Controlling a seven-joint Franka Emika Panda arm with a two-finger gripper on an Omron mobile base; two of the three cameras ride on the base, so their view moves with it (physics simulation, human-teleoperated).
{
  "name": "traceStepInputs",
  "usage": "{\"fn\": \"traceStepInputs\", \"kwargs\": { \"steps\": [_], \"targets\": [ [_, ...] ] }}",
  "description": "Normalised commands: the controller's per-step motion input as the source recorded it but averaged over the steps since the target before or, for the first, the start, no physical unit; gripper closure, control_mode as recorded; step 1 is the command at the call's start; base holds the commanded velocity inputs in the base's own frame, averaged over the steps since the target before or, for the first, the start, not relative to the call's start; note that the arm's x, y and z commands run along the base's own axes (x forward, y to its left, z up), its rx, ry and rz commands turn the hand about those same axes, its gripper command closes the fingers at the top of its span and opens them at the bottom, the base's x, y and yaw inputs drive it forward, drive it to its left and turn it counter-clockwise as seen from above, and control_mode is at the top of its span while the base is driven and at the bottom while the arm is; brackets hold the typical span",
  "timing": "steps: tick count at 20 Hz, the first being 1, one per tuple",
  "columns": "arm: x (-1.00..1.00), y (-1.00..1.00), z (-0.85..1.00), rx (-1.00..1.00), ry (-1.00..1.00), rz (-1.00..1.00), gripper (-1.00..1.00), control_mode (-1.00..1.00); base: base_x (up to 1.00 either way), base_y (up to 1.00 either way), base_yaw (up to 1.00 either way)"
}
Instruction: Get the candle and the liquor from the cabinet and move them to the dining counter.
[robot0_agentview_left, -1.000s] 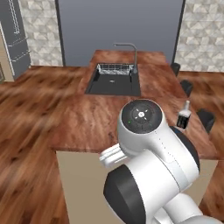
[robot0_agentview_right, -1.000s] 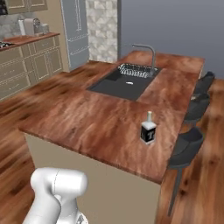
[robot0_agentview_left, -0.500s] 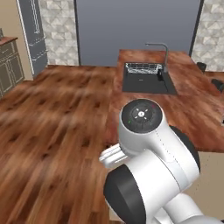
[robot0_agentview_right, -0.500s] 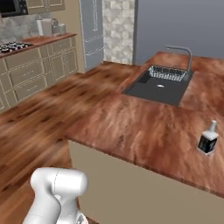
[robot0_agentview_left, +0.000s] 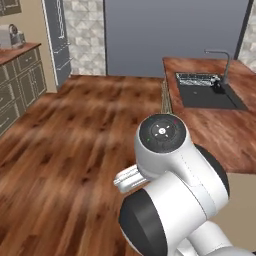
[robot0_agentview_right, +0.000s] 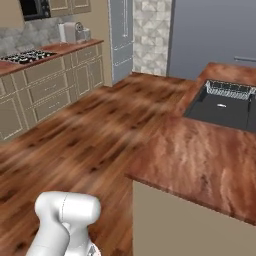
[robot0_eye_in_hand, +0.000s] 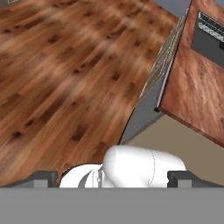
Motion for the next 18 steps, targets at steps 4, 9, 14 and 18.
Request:
{"fn": "traceStepInputs", "kwargs": {
  "steps": [4, 9, 14, 18],
  "targets": [
    [0.0, 0.0, 0.0, 0.0, 0.0, 0.0, -1.0, 1.0, 0.65, 0.93, 0.0],
    [0.0, 0.0, 0.0, 0.0, 0.0, 0.0, -1.0, 1.0, 0.73, 0.63, -0.07],
    [0.0, 0.0, 0.0, 0.0, 0.0, 0.0, -1.0, 1.0, 0.95, 0.33, -0.2],
    [0.0, 0.0, 0.0, 0.0, 0.0, 0.0, -1.0, 1.0, 1.0, 0.31, -0.21]
  ]
}}
